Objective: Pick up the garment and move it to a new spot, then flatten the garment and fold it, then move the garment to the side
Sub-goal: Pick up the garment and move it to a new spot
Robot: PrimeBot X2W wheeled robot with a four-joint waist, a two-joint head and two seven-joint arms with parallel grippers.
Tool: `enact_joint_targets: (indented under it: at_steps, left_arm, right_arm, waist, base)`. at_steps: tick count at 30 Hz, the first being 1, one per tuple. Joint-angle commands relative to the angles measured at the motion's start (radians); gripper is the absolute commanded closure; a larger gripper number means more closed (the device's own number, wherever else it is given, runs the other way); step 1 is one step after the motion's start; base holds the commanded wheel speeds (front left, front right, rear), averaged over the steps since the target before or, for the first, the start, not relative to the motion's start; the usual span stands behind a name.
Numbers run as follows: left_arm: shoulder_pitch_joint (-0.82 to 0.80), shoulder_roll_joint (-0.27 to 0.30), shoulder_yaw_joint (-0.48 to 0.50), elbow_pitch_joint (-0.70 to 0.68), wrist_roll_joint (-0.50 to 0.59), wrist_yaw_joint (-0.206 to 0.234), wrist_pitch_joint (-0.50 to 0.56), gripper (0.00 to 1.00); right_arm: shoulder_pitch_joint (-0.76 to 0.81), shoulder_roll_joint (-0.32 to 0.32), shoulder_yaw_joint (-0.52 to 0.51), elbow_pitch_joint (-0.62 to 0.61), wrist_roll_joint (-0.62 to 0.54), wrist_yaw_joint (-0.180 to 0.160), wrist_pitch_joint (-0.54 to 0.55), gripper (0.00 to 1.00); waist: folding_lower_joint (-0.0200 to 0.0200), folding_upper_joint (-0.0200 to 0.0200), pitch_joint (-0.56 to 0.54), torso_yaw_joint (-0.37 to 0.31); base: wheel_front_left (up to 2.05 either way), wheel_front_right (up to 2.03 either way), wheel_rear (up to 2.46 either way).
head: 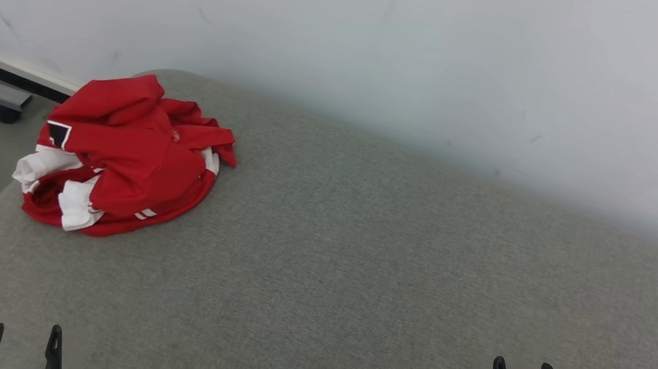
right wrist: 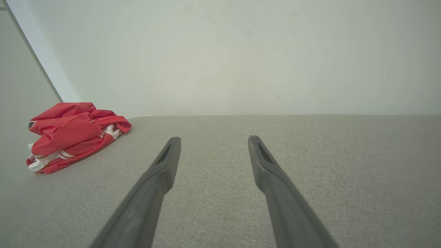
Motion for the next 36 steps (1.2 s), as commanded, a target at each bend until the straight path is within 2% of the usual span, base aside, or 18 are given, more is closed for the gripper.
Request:
enact_joint_targets:
  at_steps: [1, 15, 36]
  left_arm:
    - [0.007, 0.001, 0.005, 0.003, 0.005, 0.001, -0.004, 0.0]
    - [0.016, -0.001, 0.026, 0.002, -0.004, 0.001, -0.004, 0.0]
    - [-0.012, -0.012, 0.04, 0.013, -0.02, 0.001, -0.004, 0.0]
  right_arm:
    - [0.005, -0.001, 0.001, 0.001, 0.005, 0.004, -0.001, 0.0]
    - [-0.008, -0.001, 0.018, 0.002, -0.001, 0.004, -0.001, 0.0]
    - [-0.013, -0.001, 0.023, 0.007, -0.013, 0.004, -0.001, 0.0]
  waist:
    - [0.0, 0.0, -0.001, 0.055]
    - [0.0, 0.0, 0.007, 0.169]
    - [0.0, 0.0, 0.014, 0.171]
  base:
    - [0.0, 0.0, 0.0]
    - [0.0, 0.0, 0.0]
    - [0.0, 0.0, 0.0]
